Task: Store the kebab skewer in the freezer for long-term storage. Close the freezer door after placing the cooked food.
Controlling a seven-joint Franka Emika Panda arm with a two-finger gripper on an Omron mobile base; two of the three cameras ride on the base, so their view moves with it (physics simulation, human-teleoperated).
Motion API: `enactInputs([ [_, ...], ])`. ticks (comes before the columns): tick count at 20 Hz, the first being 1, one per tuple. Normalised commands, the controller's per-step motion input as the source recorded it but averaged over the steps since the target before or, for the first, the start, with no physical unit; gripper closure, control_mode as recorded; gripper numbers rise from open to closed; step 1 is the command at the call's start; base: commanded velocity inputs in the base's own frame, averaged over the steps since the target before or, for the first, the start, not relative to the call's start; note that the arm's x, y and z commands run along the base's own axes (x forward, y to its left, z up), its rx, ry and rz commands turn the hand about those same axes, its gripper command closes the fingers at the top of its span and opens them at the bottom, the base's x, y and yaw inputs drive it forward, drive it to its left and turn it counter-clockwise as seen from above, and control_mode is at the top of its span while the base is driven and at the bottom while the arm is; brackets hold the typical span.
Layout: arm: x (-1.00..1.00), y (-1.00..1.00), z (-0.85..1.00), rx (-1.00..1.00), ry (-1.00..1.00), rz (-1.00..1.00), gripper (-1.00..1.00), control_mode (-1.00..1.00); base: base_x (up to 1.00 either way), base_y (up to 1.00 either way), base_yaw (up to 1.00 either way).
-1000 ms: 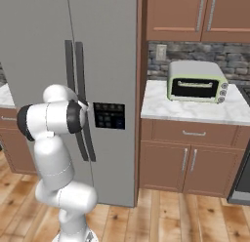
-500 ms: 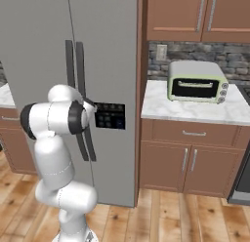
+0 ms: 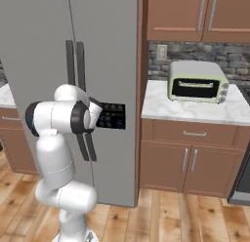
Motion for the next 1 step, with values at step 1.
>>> enactInputs([
  [1, 0.66, -0.21, 0.00, 0.00, 0.00, 0.00, -1.00, -1.00, 0.00, 0.00, 0.00],
])
